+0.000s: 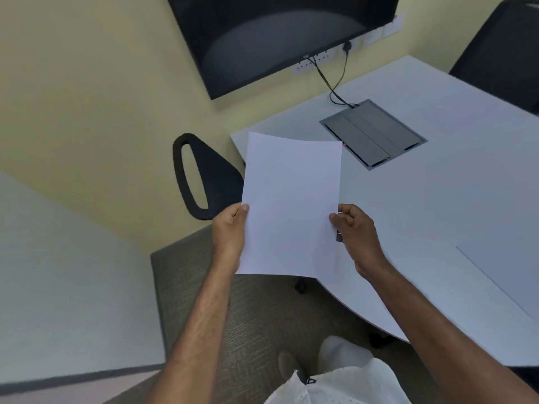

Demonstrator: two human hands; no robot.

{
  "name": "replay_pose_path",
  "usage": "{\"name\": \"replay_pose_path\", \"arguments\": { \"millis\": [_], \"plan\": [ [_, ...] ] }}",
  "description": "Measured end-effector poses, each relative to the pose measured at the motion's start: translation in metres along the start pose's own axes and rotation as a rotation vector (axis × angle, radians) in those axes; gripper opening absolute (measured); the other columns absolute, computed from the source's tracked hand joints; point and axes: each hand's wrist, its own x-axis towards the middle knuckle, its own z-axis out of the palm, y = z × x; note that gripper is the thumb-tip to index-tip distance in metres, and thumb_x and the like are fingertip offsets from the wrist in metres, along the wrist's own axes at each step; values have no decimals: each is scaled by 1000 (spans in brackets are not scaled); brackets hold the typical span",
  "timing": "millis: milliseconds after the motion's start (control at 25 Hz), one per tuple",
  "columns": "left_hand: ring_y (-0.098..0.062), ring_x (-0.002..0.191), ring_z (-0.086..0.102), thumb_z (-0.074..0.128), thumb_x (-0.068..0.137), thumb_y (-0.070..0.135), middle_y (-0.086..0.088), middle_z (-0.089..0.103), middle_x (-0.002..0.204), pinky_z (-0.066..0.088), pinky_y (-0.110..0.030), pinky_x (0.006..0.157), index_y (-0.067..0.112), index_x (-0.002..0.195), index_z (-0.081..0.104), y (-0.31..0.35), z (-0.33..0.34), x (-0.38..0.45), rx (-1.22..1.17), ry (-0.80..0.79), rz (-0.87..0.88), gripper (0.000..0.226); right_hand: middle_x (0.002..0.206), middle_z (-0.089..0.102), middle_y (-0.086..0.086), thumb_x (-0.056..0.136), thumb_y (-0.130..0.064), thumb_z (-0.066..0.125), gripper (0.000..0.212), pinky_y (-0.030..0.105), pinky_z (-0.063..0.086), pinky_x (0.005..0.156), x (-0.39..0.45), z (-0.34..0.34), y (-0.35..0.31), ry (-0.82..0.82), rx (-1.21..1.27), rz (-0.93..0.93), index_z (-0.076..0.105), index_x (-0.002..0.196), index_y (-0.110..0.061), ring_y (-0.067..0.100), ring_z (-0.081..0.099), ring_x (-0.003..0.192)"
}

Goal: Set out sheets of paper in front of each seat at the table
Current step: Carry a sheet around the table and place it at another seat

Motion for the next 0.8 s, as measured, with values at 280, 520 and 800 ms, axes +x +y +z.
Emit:
{"name": "replay_pose_path", "arguments": {
  "millis": [280, 520, 800],
  "plan": [
    [-10, 73, 63, 58, 105, 26, -4, 75, 82, 51, -27, 70, 12, 87, 77, 10, 34, 145, 127, -181, 30, 30, 104, 74, 3, 99, -20, 65, 25, 40, 58, 80, 88, 35, 8, 170, 59, 48, 60, 123, -24, 24, 70, 94],
    [-15, 79, 51, 62, 102, 28, -3, 59, 83, 42, -30, 76, -3, 92, 70, 2, 84, 264, 269, -321, -2, 34, 120, 60, 1, 100, -14, 63, 47, 23, 53, 67, 158, 62, 25, 255, 26, 42, 41, 135, -34, 13, 66, 84],
    [-15, 78, 49, 64, 98, 37, -1, 57, 82, 40, -31, 73, 0, 84, 67, -41, 141, 374, 482, -495, -58, 39, 126, 59, -1, 100, -10, 60, 69, 33, 61, 77, 219, 97, 63, 377, -47, 100, 26, 148, -47, 19, 72, 90]
  ]
}}
